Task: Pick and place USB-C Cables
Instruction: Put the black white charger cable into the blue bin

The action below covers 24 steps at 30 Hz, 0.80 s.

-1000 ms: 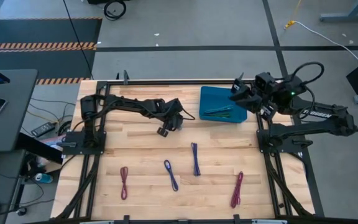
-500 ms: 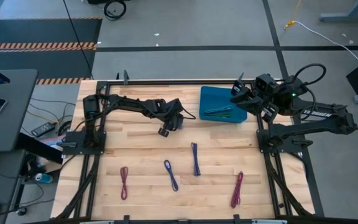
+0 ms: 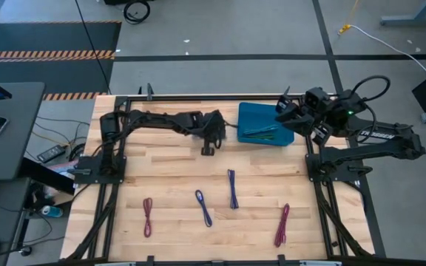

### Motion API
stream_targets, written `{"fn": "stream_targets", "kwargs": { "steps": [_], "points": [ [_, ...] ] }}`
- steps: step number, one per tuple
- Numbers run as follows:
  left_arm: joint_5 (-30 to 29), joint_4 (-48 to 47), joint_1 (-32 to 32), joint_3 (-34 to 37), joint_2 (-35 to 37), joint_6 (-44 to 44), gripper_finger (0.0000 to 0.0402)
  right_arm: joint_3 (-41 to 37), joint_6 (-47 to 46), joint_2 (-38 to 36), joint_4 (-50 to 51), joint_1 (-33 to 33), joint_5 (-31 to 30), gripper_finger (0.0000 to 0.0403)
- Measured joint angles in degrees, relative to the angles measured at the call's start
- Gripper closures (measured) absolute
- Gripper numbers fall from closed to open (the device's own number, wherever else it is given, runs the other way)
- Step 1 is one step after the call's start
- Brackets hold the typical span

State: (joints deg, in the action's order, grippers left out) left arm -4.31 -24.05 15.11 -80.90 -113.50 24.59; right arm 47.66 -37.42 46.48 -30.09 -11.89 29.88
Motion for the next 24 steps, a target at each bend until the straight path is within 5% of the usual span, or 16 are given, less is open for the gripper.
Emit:
{"fn": "stream_targets", "kwargs": {
  "steps": [9, 14, 20, 24],
  "points": [
    [-8.18, -29.00, -2.89, -22.05, 5.95, -3.07, 0.0400, -0.02, 1.63, -0.72, -1.41, -0.01, 2.19, 0.0269],
    [-9.21, -35.44, -6.78, -33.68, 10.84, -7.12, 0.0400, 0.00, 6.35, -1.02, 1.50, -0.91, 3.35, 0.0278],
    [-11.33, -33.78, -12.84, -43.59, 18.42, -12.97, 0.0401, -0.02, 11.23, -1.10, 10.05, -2.87, 0.27, 0.0286],
    [-12.70, -24.53, -17.15, -44.78, 23.89, -13.56, 0.0401, -0.02, 17.16, 0.08, 14.57, -2.91, -5.93, 0.0286]
  ]
}}
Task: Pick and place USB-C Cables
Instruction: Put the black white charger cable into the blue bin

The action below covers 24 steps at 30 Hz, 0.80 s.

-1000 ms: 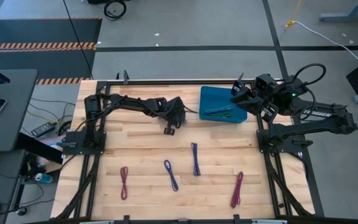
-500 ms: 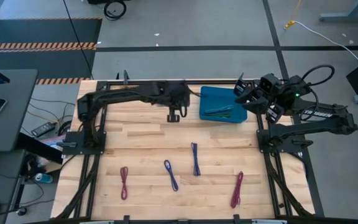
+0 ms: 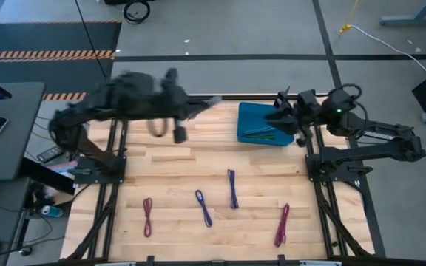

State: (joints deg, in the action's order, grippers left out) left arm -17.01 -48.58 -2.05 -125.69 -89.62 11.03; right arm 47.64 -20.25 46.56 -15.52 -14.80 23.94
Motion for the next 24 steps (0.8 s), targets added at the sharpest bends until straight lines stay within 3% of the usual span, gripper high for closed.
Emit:
{"fn": "stream_targets", "kwargs": {
  "steps": [7, 12, 17, 24],
  "points": [
    [-0.30, 12.23, -5.39, -0.11, 4.22, 1.15, 0.0402, 0.01, 8.32, 5.78, -0.12, 1.67, -13.22, 0.0286],
    [-1.24, 11.79, -6.97, 0.11, 2.67, 1.00, 0.0401, 0.00, 9.93, 12.67, -7.33, 2.92, -18.27, 0.0282],
    [-1.39, 11.78, -6.93, 0.13, 1.02, 0.33, 0.0401, 2.65, 10.00, 19.13, -12.28, 3.05, -18.48, 0.0265],
    [-1.23, 13.29, -7.24, 0.09, 0.63, -1.08, 0.0401, 15.08, 12.97, 28.16, -9.21, 3.05, -17.07, 0.0226]
  ]
}}
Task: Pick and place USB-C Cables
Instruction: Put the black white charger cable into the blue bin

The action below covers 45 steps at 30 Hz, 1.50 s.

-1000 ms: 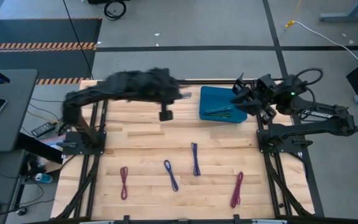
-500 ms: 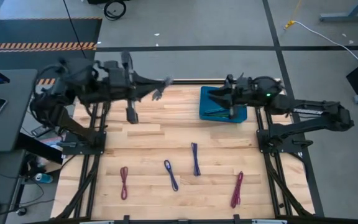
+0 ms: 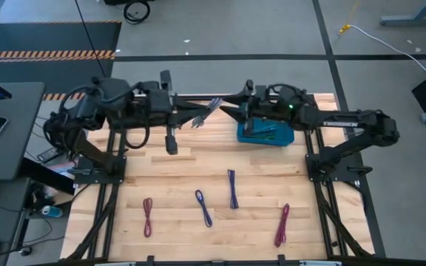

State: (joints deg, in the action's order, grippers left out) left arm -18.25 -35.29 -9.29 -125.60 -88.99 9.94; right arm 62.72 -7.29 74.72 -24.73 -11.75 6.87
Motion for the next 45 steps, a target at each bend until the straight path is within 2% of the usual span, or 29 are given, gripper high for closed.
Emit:
{"fn": "stream_targets", "kwargs": {
  "steps": [7, 15, 23, 45],
  "points": [
    [0.03, -0.67, 0.00, 0.00, 0.00, -1.37, 0.0401, 11.46, 1.40, 7.35, 5.90, 0.07, 3.86, 0.0190],
    [0.03, -1.39, 0.01, 0.00, 0.00, -1.36, 0.0401, 18.20, 1.51, 11.40, 9.37, 2.57, 9.30, 0.0180],
    [0.01, -3.03, 0.01, 0.00, 0.00, -1.34, 0.0401, 18.99, 2.92, 9.03, 11.39, 6.18, 13.74, 0.0180],
    [0.05, -2.66, 0.05, -0.04, -1.77, -1.77, 0.0401, 18.95, 4.96, 9.62, 9.25, 6.25, 12.45, 0.0180]
  ]
}}
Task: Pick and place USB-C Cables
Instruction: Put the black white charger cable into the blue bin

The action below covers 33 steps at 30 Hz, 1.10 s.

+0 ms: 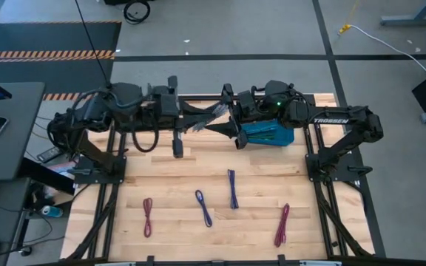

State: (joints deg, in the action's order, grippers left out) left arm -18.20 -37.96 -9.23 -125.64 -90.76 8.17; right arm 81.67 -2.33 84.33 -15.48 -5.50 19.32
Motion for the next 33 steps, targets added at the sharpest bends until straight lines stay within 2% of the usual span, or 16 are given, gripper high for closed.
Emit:
{"fn": "stream_targets", "kwargs": {
  "steps": [11, 18, 28, 31, 33],
  "points": [
    [1.26, 2.48, 0.36, -0.03, -2.85, 0.44, 0.0401, 0.00, 0.00, -0.02, -1.15, 0.07, 0.36, 0.0180],
    [1.44, 4.82, 2.67, 0.01, -3.39, 2.72, 0.0401, 0.00, -1.01, -0.02, -1.13, 1.60, 4.42, 0.0180],
    [1.64, 5.01, 2.95, 0.01, -3.38, 2.55, 0.0401, 0.00, -0.48, -0.02, -1.21, 2.73, 4.86, 0.0180],
    [1.58, 5.02, 2.57, 0.01, -3.38, 2.55, 0.0401, 0.00, -0.49, -0.02, -1.18, 2.52, 4.88, 0.0193],
    [1.60, 5.02, 2.51, 0.01, -3.39, 2.53, 0.0401, 0.00, -0.48, -0.02, -1.15, 2.39, 5.67, 0.0219]
  ]
}}
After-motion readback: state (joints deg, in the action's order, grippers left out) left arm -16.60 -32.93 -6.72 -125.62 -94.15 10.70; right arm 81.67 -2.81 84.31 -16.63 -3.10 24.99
